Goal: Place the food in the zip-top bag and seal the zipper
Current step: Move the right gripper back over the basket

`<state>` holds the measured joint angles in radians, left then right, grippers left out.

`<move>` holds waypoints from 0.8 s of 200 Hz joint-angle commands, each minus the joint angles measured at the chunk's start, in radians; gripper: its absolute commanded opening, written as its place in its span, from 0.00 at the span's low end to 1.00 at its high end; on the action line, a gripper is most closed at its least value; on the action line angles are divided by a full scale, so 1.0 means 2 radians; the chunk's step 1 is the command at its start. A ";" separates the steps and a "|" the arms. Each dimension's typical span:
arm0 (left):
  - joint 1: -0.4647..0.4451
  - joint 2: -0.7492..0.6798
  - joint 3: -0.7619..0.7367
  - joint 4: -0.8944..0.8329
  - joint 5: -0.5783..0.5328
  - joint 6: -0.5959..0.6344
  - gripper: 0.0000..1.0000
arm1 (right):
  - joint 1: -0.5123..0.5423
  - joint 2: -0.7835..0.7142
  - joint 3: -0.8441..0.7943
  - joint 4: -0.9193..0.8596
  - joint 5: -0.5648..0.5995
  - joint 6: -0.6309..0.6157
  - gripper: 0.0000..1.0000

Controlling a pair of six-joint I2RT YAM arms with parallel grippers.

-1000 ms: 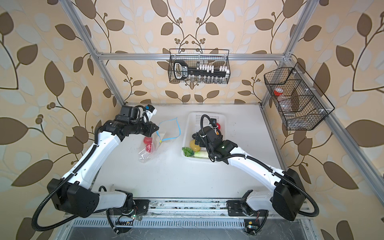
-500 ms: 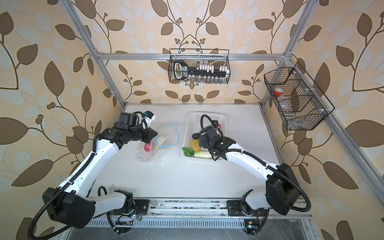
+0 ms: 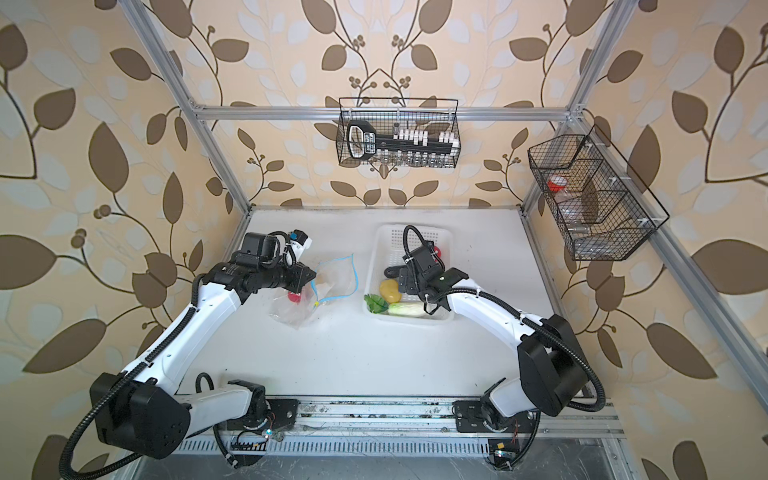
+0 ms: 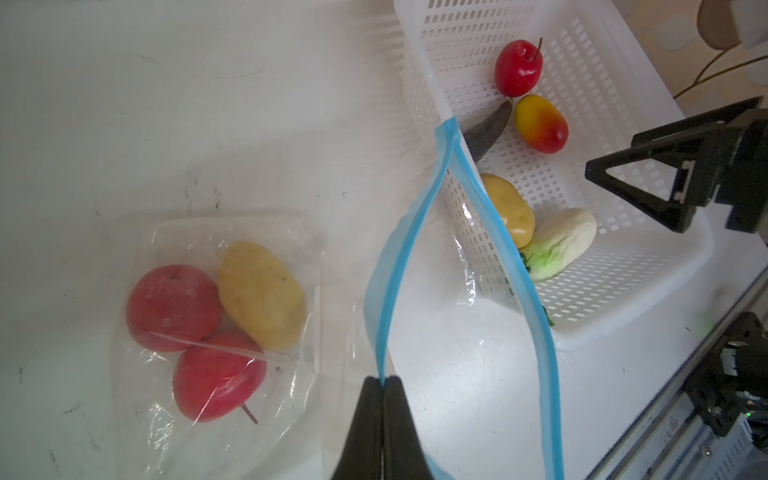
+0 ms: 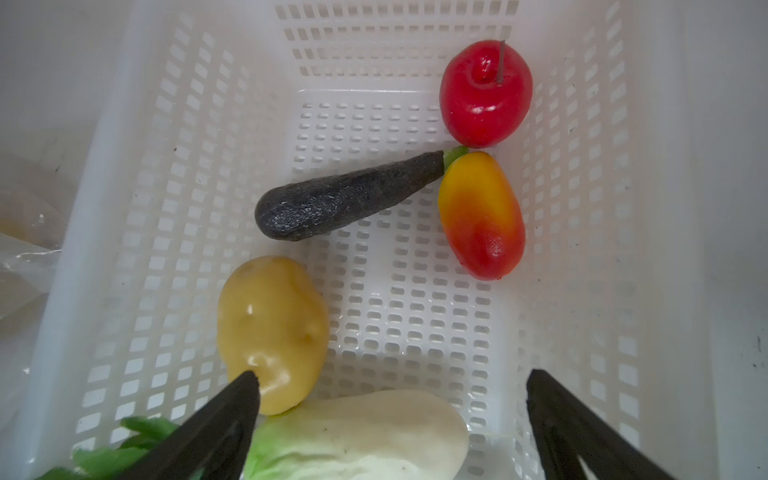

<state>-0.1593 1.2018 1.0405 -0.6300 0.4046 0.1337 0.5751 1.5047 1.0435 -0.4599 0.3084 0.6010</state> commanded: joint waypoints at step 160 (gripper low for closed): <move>0.019 -0.007 -0.005 0.014 0.028 -0.012 0.00 | -0.049 0.160 0.140 -0.058 0.040 -0.085 0.73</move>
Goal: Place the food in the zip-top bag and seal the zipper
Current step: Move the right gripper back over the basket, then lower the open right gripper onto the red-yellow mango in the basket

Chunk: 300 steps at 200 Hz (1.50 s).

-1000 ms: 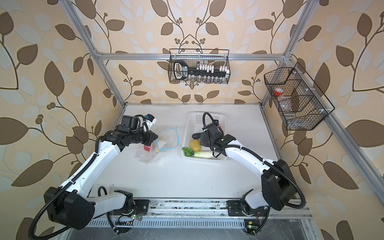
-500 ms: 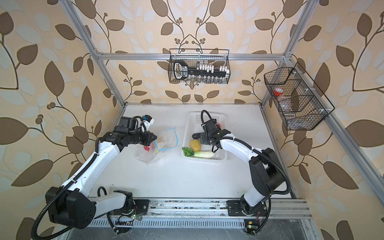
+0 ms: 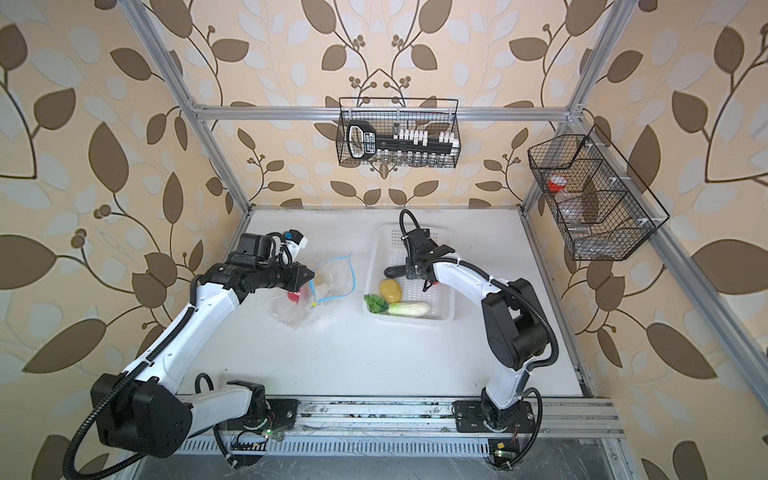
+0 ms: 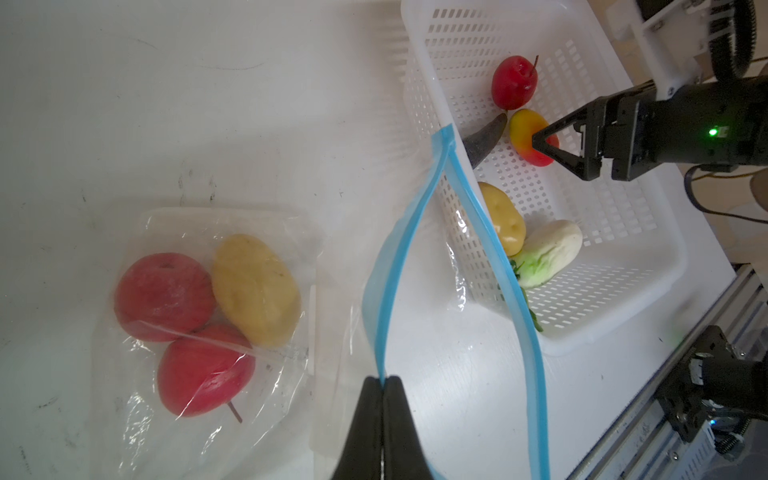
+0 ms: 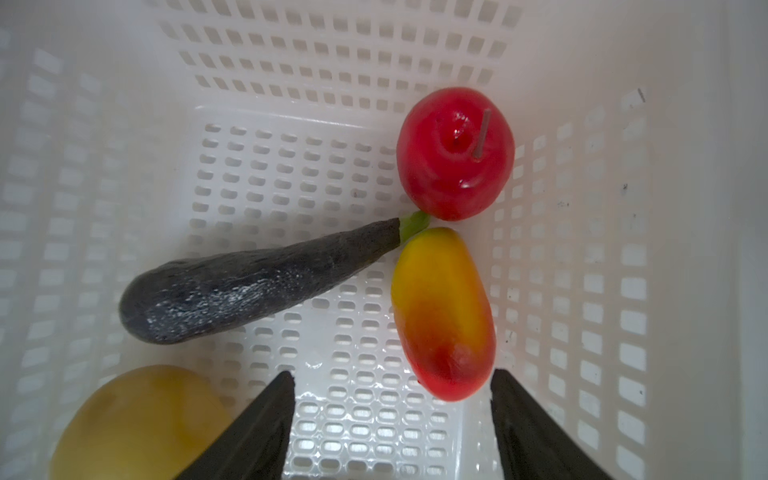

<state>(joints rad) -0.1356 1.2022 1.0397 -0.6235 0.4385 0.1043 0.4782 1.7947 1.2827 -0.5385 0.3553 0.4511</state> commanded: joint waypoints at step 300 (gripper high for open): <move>0.013 -0.007 -0.005 0.011 0.013 0.002 0.00 | -0.023 0.104 0.060 -0.013 0.032 -0.018 0.62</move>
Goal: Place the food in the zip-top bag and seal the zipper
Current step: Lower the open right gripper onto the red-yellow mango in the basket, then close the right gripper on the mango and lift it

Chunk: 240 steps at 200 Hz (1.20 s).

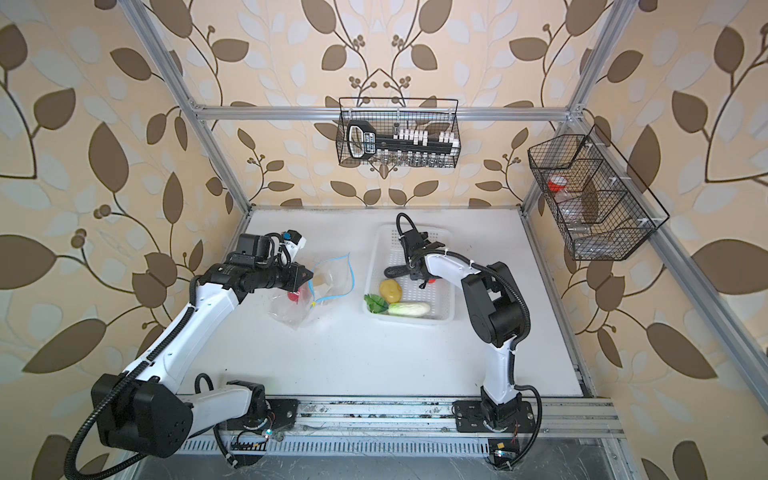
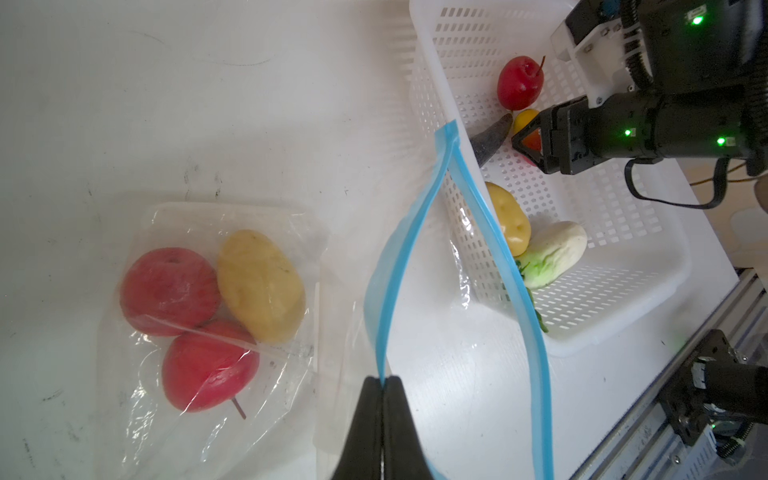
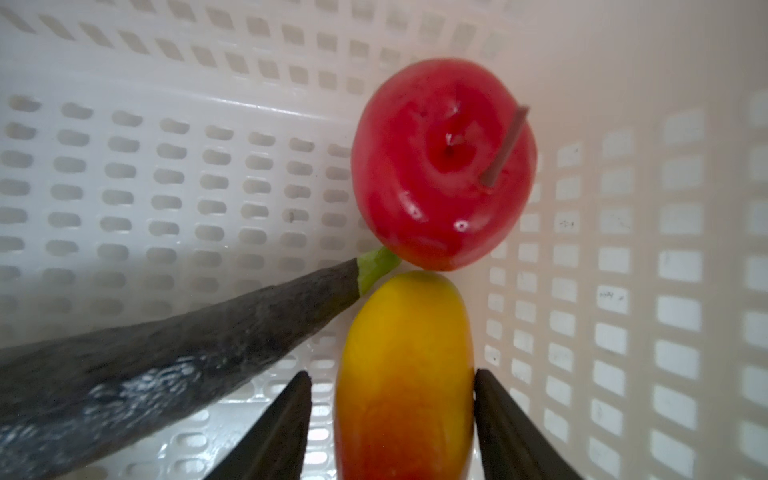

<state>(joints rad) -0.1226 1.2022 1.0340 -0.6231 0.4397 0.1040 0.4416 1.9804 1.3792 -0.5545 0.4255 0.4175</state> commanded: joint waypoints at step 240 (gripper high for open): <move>0.010 -0.012 -0.002 0.011 0.018 -0.002 0.00 | -0.009 -0.092 -0.045 0.027 -0.073 0.022 0.37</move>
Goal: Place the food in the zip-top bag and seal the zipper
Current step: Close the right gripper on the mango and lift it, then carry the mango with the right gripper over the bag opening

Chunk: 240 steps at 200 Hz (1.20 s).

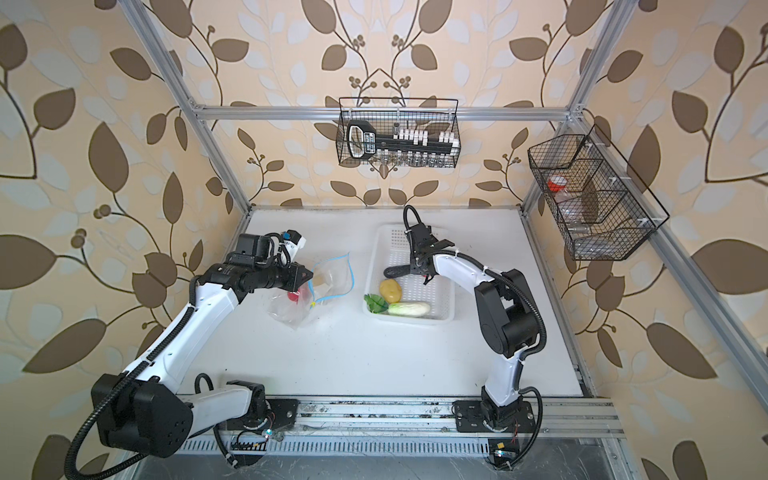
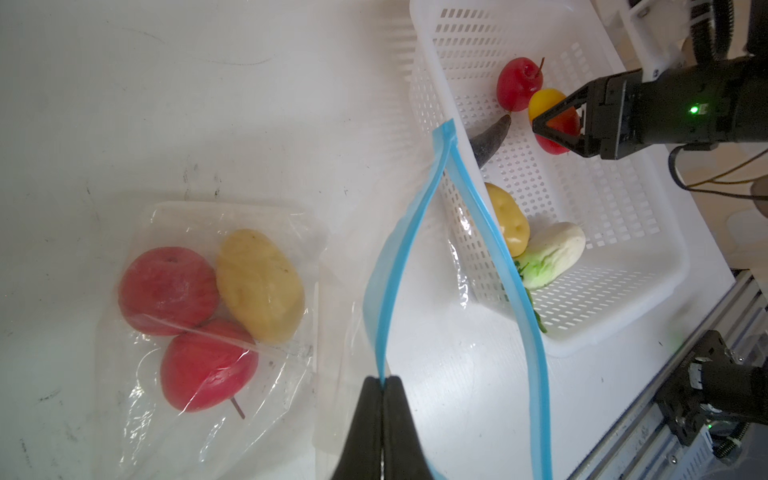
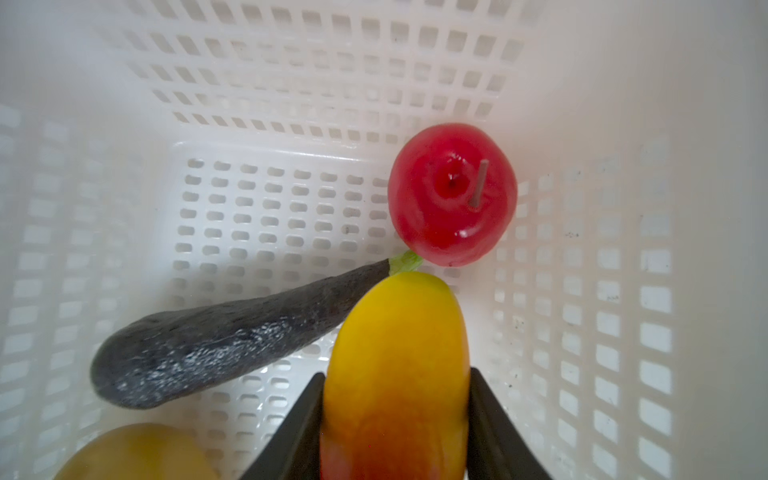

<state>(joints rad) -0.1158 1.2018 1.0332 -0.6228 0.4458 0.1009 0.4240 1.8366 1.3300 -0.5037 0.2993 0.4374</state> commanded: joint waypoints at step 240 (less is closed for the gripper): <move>0.008 -0.012 0.003 0.006 0.029 -0.009 0.00 | 0.003 -0.221 -0.130 0.070 -0.059 0.077 0.35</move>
<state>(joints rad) -0.1097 1.2015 1.0332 -0.6235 0.4728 0.0868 0.4244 1.4406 1.1023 -0.3946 0.2047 0.5621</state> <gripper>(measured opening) 0.049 0.444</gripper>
